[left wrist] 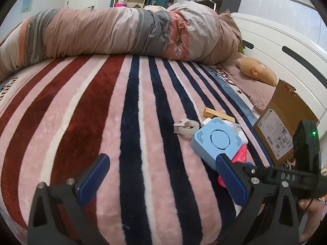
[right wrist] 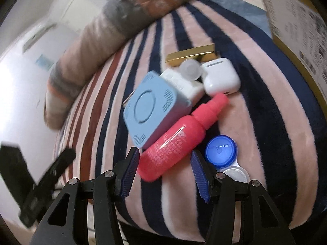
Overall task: Organize rigid objects
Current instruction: 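Lower the right gripper onto the pink spray bottle and close it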
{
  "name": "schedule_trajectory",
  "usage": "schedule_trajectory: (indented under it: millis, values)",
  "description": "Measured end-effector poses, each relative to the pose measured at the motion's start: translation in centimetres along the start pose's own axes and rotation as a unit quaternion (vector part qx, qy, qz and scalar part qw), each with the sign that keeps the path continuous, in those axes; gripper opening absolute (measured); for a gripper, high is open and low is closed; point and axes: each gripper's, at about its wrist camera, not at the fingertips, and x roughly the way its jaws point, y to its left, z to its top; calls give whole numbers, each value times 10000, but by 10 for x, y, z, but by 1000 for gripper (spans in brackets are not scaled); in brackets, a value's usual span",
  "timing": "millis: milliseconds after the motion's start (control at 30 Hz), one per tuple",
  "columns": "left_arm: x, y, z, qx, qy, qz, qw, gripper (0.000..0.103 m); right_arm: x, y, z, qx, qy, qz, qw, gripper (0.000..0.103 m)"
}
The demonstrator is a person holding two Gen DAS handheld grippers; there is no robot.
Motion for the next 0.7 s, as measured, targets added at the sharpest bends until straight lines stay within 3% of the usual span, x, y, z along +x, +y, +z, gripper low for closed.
schedule_trajectory:
  millis: [67,167,300,400,500,633,700]
  values:
    - [-2,3,-1,-41,-11,0,10000,102,1,-1,5,174,-29,38,9998,58]
    - [-3,8,-2,-114,-24,18,9999,102,6,5,7,-12,-111,-263,9996,57]
    - [-8,12,-2,-156,-57,34,9999,102,3,10,1,-279,-421,-479,9976,38]
    - [-11,13,-3,-149,-93,63,9998,102,-4,16,-5,-839,-527,-533,9937,33]
    - [-12,13,-3,-155,-105,58,9998,102,-11,29,-14,-1690,-551,-590,9823,32]
    - [-16,11,-4,-120,-130,58,9998,102,-8,45,-24,-2533,-185,-456,9661,31]
    - [-17,12,-5,-123,-138,49,9998,102,-8,56,-33,-3066,-243,-545,9500,31]
